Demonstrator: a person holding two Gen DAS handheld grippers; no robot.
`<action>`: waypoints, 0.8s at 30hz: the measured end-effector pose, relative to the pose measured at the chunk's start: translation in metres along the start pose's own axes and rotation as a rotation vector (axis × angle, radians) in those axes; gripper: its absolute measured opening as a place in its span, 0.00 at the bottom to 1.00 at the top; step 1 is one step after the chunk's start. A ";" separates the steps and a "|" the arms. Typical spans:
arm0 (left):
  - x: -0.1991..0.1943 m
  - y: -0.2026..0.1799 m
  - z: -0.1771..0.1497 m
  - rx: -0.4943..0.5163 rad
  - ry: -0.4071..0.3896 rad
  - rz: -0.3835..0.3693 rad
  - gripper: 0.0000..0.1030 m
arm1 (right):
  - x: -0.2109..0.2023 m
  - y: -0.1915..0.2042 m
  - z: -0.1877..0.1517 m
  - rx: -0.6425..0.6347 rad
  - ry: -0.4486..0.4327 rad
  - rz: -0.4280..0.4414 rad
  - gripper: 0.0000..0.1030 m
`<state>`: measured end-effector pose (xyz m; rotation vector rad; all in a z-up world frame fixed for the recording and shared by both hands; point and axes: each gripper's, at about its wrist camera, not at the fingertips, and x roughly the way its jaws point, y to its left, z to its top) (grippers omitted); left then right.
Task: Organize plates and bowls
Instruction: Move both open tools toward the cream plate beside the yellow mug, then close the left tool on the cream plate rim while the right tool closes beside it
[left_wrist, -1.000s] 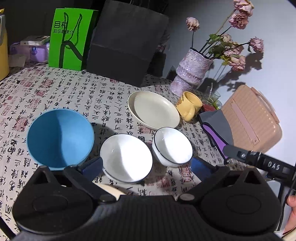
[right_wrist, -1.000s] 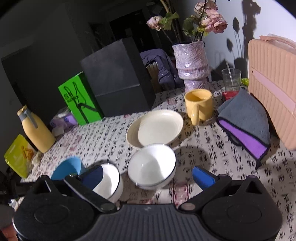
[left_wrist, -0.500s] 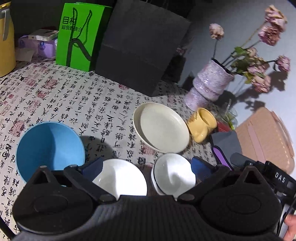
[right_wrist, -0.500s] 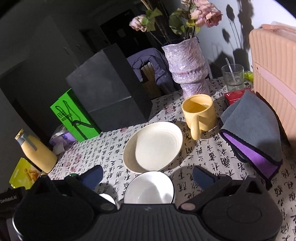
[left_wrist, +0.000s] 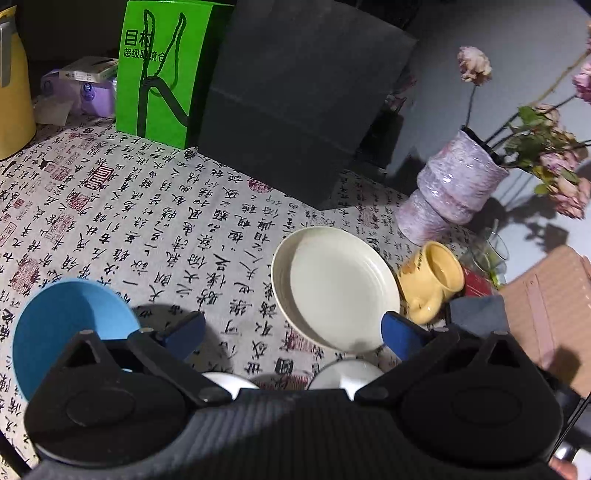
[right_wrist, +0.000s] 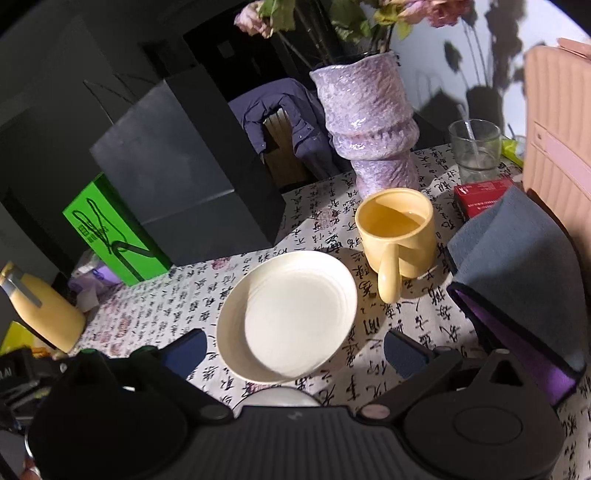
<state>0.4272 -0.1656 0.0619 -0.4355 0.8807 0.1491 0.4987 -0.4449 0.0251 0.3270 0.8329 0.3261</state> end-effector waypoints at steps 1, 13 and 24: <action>0.005 -0.001 0.003 -0.005 0.001 0.010 1.00 | 0.006 0.001 0.002 -0.007 0.005 -0.006 0.98; 0.064 -0.005 0.034 -0.063 0.033 0.109 1.00 | 0.071 -0.007 0.012 -0.009 0.052 -0.031 0.90; 0.121 -0.006 0.040 -0.022 0.066 0.177 1.00 | 0.105 -0.016 0.007 -0.016 0.014 -0.055 0.73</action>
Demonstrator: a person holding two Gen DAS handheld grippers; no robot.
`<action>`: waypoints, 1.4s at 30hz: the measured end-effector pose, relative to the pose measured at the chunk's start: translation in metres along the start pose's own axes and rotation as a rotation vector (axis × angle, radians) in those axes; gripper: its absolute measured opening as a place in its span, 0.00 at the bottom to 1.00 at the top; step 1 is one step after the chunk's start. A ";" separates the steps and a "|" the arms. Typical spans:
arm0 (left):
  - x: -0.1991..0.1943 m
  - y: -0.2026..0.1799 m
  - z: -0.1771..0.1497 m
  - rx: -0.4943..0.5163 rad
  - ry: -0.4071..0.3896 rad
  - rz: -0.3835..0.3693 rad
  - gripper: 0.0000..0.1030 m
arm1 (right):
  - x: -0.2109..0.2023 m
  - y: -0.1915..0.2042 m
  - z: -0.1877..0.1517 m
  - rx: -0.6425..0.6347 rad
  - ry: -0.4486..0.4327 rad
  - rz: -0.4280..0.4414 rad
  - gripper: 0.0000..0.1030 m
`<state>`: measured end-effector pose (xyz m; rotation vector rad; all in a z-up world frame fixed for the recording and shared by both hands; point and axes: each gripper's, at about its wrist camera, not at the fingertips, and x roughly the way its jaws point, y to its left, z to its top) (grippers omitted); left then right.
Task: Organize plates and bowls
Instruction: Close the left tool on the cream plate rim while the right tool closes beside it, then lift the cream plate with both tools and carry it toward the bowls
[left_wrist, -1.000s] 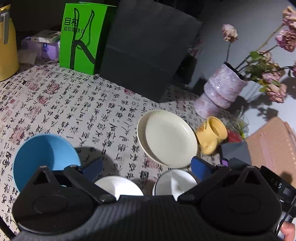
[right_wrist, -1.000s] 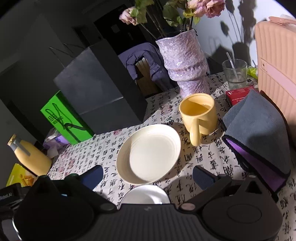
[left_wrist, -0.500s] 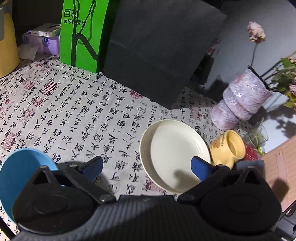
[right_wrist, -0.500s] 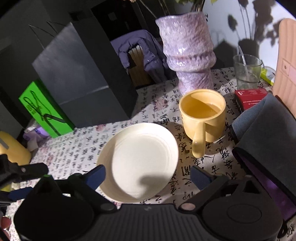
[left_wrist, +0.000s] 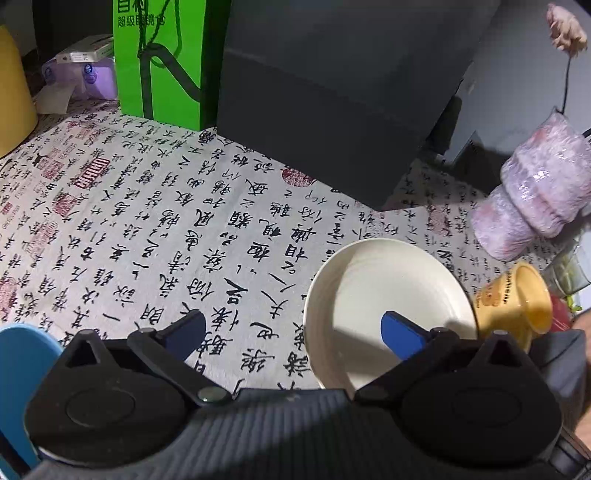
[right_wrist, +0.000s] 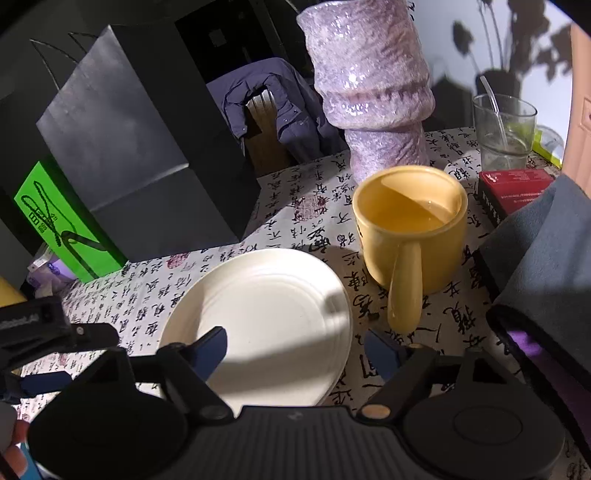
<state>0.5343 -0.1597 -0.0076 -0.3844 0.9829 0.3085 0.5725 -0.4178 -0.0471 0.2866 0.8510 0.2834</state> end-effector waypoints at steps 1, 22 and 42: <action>0.005 -0.001 0.000 0.006 0.003 0.006 1.00 | 0.003 -0.001 -0.002 0.002 0.003 -0.002 0.69; 0.059 -0.030 -0.013 0.082 0.074 0.097 0.53 | 0.028 -0.014 -0.012 0.006 0.025 -0.056 0.26; 0.057 -0.044 -0.022 0.188 0.033 0.131 0.09 | 0.031 -0.022 -0.018 0.023 -0.031 -0.057 0.08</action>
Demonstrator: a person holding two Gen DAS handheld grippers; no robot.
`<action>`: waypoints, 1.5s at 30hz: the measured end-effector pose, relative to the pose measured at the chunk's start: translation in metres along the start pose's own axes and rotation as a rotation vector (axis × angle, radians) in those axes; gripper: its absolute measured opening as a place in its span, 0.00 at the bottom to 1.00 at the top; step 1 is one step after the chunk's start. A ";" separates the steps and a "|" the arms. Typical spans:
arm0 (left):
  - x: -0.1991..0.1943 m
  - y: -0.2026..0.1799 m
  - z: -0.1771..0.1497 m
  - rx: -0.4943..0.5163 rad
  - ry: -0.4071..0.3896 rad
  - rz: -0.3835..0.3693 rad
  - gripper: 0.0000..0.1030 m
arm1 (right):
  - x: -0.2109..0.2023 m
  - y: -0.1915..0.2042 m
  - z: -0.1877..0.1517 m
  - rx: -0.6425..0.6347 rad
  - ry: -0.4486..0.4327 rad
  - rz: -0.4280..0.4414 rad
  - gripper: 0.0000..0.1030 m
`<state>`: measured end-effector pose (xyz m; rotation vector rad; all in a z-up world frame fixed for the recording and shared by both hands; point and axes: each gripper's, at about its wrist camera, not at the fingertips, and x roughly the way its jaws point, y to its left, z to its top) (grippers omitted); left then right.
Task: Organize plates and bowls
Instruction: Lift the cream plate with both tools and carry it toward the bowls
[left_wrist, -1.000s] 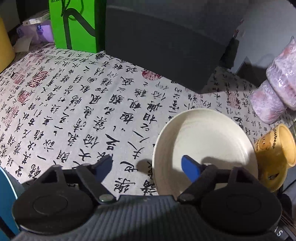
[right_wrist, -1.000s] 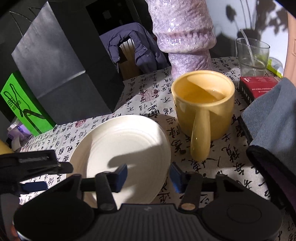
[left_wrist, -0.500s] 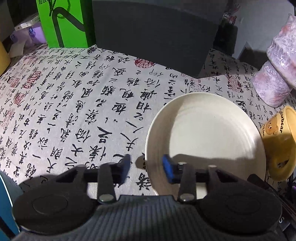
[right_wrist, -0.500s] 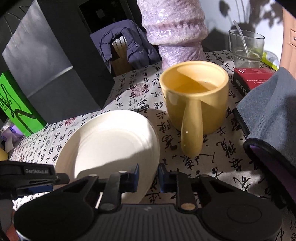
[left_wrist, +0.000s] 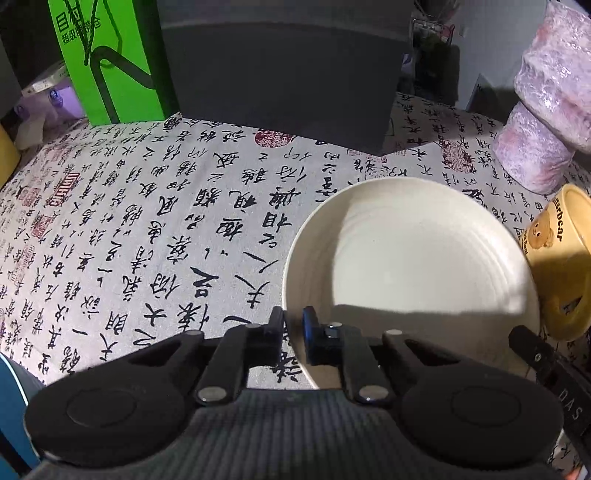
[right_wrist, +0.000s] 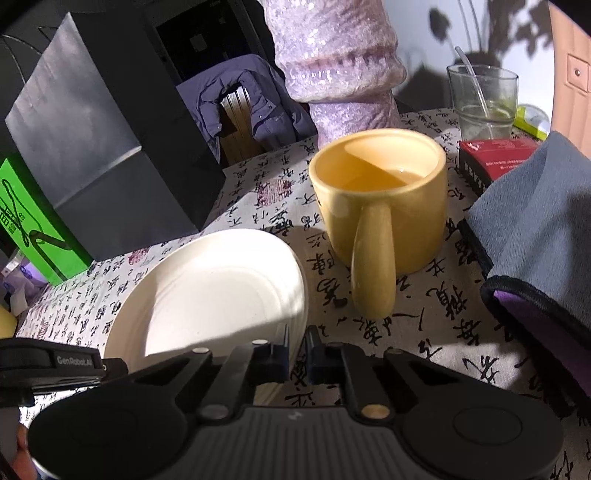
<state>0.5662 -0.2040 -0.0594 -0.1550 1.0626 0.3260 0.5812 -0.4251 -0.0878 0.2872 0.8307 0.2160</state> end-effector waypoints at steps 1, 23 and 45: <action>0.000 -0.001 0.000 0.006 -0.001 0.001 0.09 | -0.001 0.000 0.000 -0.002 -0.010 -0.002 0.08; -0.027 0.002 -0.003 0.044 -0.084 -0.019 0.09 | -0.017 0.000 0.004 -0.013 -0.072 0.030 0.08; -0.083 0.027 -0.015 0.020 -0.144 -0.113 0.09 | -0.081 0.029 0.002 -0.060 -0.169 0.009 0.08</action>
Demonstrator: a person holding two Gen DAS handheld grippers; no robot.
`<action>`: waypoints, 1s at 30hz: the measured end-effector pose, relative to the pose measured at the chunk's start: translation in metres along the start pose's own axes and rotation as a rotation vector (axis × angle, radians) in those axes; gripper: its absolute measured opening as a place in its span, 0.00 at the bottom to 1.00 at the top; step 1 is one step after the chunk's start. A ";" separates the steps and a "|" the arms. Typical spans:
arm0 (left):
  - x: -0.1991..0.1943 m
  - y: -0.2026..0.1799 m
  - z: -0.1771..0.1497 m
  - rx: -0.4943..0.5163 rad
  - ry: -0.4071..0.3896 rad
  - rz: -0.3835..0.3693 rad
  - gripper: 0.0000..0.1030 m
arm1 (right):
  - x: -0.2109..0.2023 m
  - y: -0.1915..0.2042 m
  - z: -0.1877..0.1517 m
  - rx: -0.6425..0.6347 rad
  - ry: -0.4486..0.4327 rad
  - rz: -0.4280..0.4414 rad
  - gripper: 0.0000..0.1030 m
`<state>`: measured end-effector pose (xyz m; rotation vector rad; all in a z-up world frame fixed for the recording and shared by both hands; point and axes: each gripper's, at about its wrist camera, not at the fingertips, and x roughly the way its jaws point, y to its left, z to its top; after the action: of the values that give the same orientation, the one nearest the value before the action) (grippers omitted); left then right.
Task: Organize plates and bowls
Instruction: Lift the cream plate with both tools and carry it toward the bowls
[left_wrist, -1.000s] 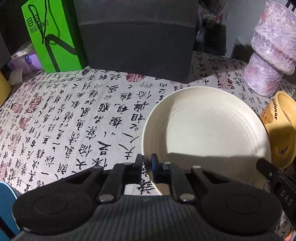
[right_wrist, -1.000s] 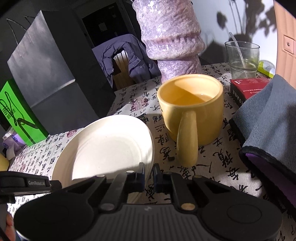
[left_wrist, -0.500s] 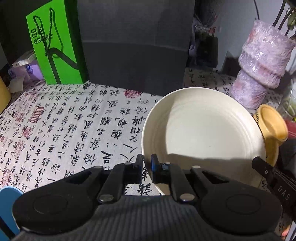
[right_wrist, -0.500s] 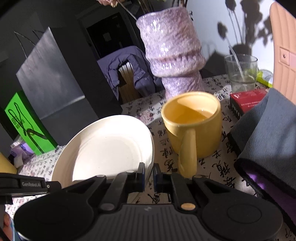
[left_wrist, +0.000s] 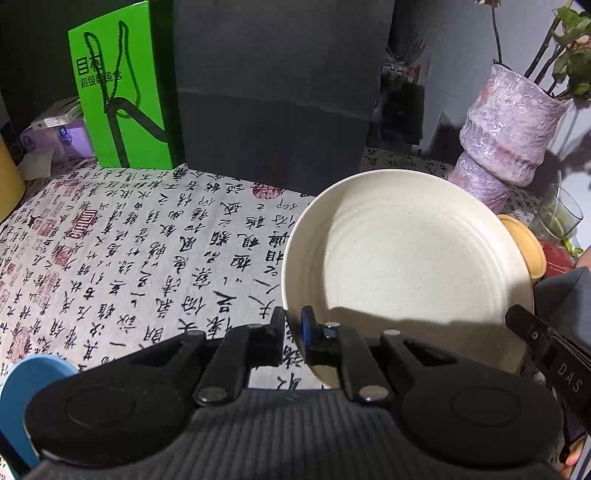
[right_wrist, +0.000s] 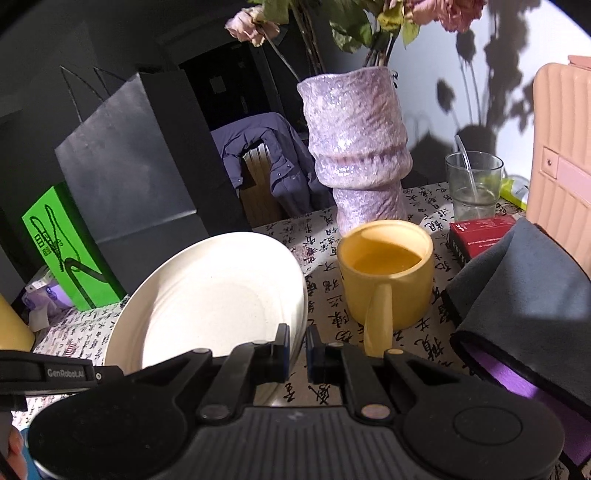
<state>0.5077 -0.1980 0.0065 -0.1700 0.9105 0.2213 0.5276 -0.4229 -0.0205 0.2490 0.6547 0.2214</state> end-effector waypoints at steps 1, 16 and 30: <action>-0.004 0.001 -0.001 0.000 -0.002 -0.002 0.09 | -0.004 0.000 -0.001 -0.001 -0.001 0.000 0.08; -0.061 0.013 -0.035 0.008 -0.028 -0.025 0.09 | -0.067 0.011 -0.021 -0.005 -0.033 -0.001 0.08; -0.111 0.029 -0.064 0.000 -0.065 -0.055 0.09 | -0.121 0.026 -0.042 -0.026 -0.062 -0.009 0.08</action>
<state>0.3854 -0.1985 0.0549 -0.1871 0.8400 0.1746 0.4053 -0.4252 0.0244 0.2274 0.5906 0.2122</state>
